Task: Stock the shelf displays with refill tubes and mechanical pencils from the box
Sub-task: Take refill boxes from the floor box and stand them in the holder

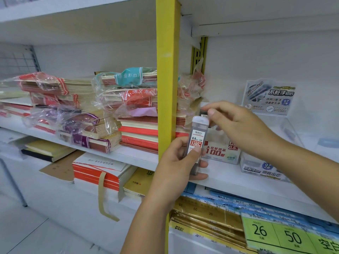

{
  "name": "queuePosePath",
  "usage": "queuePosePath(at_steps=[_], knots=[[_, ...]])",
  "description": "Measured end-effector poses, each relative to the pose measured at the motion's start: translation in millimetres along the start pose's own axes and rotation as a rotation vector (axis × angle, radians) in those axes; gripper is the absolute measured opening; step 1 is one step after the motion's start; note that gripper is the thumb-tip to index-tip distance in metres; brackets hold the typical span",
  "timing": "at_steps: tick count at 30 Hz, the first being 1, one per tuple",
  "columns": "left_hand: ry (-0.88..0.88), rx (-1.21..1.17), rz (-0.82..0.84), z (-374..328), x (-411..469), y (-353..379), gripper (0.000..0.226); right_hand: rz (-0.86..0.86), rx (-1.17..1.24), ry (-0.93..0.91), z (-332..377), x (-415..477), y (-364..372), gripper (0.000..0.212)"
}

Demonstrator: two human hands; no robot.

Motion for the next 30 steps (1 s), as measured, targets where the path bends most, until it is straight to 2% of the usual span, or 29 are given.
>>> queuePosePath(at_steps=[3, 5, 10, 14, 17, 20, 26, 30], knots=[[0.014, 0.0, -0.007, -0.8, 0.3, 5.1, 0.013, 0.137, 0.163, 0.047, 0.6, -18.3, 17.6, 0.025], [0.023, 0.002, -0.011, -1.1, 1.0, 8.6, 0.014, 0.126, 0.183, 0.042, 0.2, -23.7, 20.2, 0.028], [0.087, 0.1, -0.06, -3.7, 6.0, 7.9, 0.019, -0.039, 0.289, 0.031, -4.2, -18.7, -10.7, 0.027], [0.278, 0.452, -0.155, -17.3, 9.3, 0.3, 0.033, -0.268, 0.339, -0.011, -4.7, -5.3, -55.7, 0.029], [0.457, 0.761, -0.116, -31.6, 6.0, 17.5, 0.039, -0.338, 0.243, -0.07, 0.0, 5.6, -64.8, 0.027], [0.531, 0.97, 0.018, -31.1, 7.7, 40.3, 0.05, -0.309, 0.089, -0.114, 3.2, 16.6, -53.9, 0.022], [0.521, 1.097, 0.124, -14.0, 10.5, 47.3, 0.062, -0.236, -0.219, -0.199, 0.3, 29.4, -30.1, 0.027], [0.532, 1.091, 0.116, -12.5, 10.1, 46.6, 0.062, -0.195, -0.194, -0.087, -13.8, 43.9, -27.0, 0.033]])
Point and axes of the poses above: each hand's wrist, its own x-axis towards the middle knuckle, its own y-axis out of the palm, z = x × y, the point moved 10 cm from there along x, towards the middle knuckle, and after that the axes turned 10 degrees about y, right-handed, at the moved point
